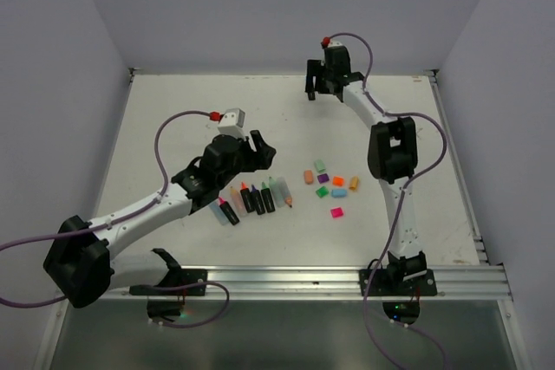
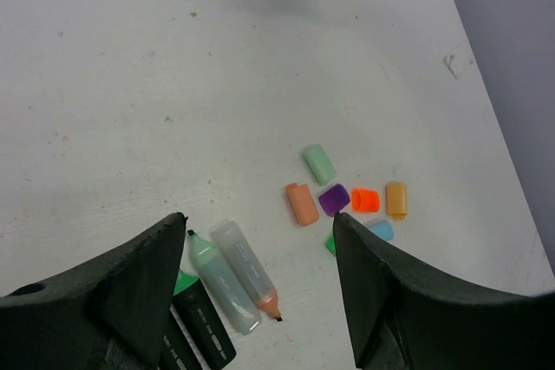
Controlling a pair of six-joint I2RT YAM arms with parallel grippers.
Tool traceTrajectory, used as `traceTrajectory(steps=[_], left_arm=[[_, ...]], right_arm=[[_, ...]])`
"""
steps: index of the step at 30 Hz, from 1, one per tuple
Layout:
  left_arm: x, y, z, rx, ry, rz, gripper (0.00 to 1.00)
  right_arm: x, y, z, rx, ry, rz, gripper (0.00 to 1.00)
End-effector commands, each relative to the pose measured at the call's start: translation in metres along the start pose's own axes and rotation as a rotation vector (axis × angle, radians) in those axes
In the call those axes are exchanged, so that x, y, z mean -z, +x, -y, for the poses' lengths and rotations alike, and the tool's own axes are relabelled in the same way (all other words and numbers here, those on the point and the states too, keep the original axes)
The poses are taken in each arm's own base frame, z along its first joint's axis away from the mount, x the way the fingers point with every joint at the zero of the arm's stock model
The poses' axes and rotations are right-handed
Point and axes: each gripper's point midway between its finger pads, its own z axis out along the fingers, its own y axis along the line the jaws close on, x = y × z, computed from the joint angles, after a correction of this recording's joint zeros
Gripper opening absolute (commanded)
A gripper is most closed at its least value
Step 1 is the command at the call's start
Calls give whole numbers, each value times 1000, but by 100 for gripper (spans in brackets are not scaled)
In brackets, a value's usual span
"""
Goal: Open the pen caps
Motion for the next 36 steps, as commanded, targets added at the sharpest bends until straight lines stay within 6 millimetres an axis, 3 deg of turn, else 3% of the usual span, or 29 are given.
traceTrajectory(steps=[1,3,4,7,11,17,20,27,30,36], left_arm=[[7,-21,8,20,51,65,72],[6,-19,2,27,46,62,72],[6,-19,2,31,47,66,72],[5,-14,-4,35,38,59,72],[6,-13,-6,44,45,57,72],[13,-21,6,98,129,72,72],[17,-24,11,115,151,76,72],[25,-24,14,178,207,78,72],[29,-23,15,188,233,70,72],[31,-25,13,187,238,69,72]], right_arm=[[-13,-14,13,76,54,28,75],[-20,-23,11,82,54,52,77],[-31,-11,14,84,57,25,77],[-41,-7,7,88,18,24,76],[-57,16,14,82,32,-16,75],[-64,28,11,83,23,-40,73],[-66,24,3,92,15,-28,70],[-67,43,-9,219,131,-53,64],[-69,58,-13,251,143,-83,59],[-66,57,-10,239,155,-88,39]])
